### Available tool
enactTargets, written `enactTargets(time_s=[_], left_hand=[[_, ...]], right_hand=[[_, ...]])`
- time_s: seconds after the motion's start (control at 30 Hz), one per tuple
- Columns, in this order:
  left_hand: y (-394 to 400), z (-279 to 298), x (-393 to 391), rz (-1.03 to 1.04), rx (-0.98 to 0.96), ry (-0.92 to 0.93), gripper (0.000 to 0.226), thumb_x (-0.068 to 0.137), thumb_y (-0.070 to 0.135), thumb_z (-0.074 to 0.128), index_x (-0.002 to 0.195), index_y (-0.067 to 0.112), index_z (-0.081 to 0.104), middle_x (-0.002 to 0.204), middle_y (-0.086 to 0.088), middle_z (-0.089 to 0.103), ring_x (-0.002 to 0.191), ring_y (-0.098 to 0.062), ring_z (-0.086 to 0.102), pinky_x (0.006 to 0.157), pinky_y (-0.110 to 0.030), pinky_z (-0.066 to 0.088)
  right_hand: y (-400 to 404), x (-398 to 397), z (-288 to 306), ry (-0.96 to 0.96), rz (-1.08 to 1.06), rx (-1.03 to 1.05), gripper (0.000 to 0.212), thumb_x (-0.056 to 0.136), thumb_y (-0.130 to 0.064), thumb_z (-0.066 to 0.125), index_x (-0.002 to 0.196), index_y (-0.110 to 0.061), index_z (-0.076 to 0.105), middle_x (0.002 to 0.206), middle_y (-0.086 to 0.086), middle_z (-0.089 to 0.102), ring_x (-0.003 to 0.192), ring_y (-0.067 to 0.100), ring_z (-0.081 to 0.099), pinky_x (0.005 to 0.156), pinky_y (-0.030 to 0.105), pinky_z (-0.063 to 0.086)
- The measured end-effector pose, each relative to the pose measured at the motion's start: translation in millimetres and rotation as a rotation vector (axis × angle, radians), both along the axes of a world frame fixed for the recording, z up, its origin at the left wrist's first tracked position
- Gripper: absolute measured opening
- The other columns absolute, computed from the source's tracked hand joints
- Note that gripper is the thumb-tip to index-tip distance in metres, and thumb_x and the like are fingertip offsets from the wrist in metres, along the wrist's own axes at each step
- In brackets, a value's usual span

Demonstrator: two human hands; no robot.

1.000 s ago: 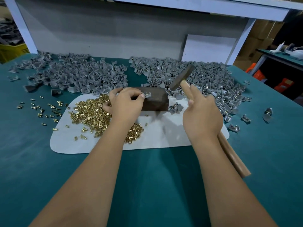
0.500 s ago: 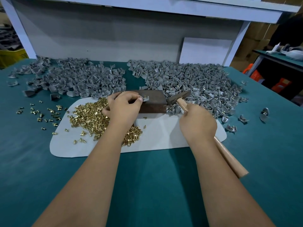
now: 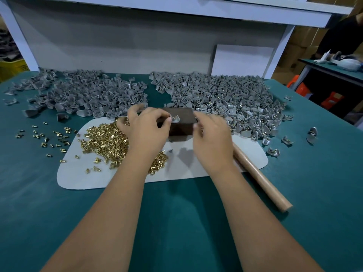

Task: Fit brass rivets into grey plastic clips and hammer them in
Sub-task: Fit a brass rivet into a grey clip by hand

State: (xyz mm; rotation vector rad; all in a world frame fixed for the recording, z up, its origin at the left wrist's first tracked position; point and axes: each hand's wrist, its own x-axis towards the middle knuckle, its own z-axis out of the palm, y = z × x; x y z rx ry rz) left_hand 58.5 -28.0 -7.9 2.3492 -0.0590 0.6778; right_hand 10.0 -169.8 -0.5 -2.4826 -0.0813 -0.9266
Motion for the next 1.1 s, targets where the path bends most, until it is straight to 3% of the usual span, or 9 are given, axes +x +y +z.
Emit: enactTargets(time_s=[0.13,0.27,0.4,0.47,0.6,0.77,0.87,1.0,1.1], left_hand=[[-1.2,3.1,-3.1,-0.092,-0.043,-0.073,0.011,0.091,0.034,0.064,0.097,0.035,0.072,0.107,0.02,0.066,0.128,-0.018,0.035,0.104,-0.048,0.016],[-0.7,8.5,-6.2,-0.132,-0.26,-0.083,0.013,0.088,0.029,0.068,0.1,0.035,0.073,0.091,0.033,0.045,0.118,-0.005,0.034,0.102,-0.037,0.016],[1.8,10.8,-3.6,-0.176,-0.325,-0.041,0.018,0.088,0.026,0.069,0.103,0.037,0.07,0.1,0.014,0.054,0.119,-0.009,0.038,0.109,-0.049,0.028],[1.9,9.9,-2.4,-0.182,-0.352,-0.038,0.021,0.089,0.024,0.068,0.107,0.035,0.071,0.093,0.024,0.05,0.121,-0.012,0.041,0.11,-0.047,0.03],[0.7,6.2,2.0,-0.108,-0.342,-0.016,0.024,0.09,0.024,0.067,0.101,0.045,0.066,0.091,0.036,0.036,0.116,-0.005,0.035,0.097,-0.029,0.016],[3.8,6.3,9.8,-0.081,-0.327,0.033,0.029,0.089,0.021,0.066,0.091,0.049,0.062,0.091,0.034,0.034,0.121,-0.017,0.041,0.108,-0.043,0.029],[21.5,8.4,17.8,-0.034,-0.4,0.072,0.026,0.091,0.021,0.062,0.1,0.046,0.066,0.099,0.03,0.047,0.117,-0.02,0.049,0.101,-0.048,0.044],[59.5,6.1,22.7,0.133,-0.57,0.011,0.033,0.093,0.008,0.055,0.114,0.029,0.068,0.109,0.011,0.07,0.064,-0.007,0.054,0.063,-0.029,0.051],[82.9,1.6,21.7,0.244,-0.51,0.055,0.043,0.088,0.003,0.047,0.117,0.028,0.066,0.115,0.009,0.069,0.076,-0.014,0.061,0.09,-0.044,0.053]], right_hand=[[24.7,10.5,-1.1,0.127,0.145,0.075,0.044,0.095,-0.014,0.052,0.139,-0.015,0.046,0.111,0.003,0.062,0.109,0.021,0.049,0.095,0.037,0.04],[23.5,25.0,5.7,0.086,0.122,0.128,0.038,0.093,-0.012,0.053,0.131,-0.016,0.056,0.116,0.003,0.064,0.109,0.02,0.053,0.093,0.035,0.043],[17.5,39.4,13.1,0.209,0.209,0.285,0.026,0.087,-0.01,0.061,0.109,-0.021,0.068,0.085,-0.009,0.065,0.082,0.009,0.058,0.077,0.025,0.047],[12.7,49.5,20.8,0.23,0.15,0.208,0.022,0.085,-0.011,0.061,0.103,-0.022,0.069,0.079,-0.011,0.061,0.078,0.009,0.057,0.076,0.025,0.048],[2.0,74.5,45.3,0.112,-0.032,0.279,0.037,0.089,-0.007,0.057,0.124,-0.02,0.059,0.103,-0.002,0.068,0.094,0.017,0.062,0.086,0.034,0.052],[7.8,83.9,38.7,0.185,-0.211,0.166,0.073,0.092,-0.024,0.058,0.151,-0.016,0.016,0.145,0.008,0.04,0.134,0.027,0.032,0.112,0.04,0.026],[28.3,69.1,21.0,0.133,-0.126,0.1,0.059,0.091,-0.025,0.056,0.145,-0.021,0.034,0.137,0.002,0.045,0.129,0.021,0.035,0.111,0.039,0.026],[50.4,48.8,7.3,0.026,0.033,-0.071,0.041,0.089,-0.018,0.056,0.129,-0.019,0.055,0.125,0.001,0.055,0.118,0.021,0.043,0.104,0.036,0.032],[66.5,35.6,4.3,-0.069,0.219,-0.115,0.031,0.084,-0.006,0.057,0.114,-0.009,0.065,0.105,0.007,0.063,0.099,0.025,0.053,0.087,0.039,0.046]])
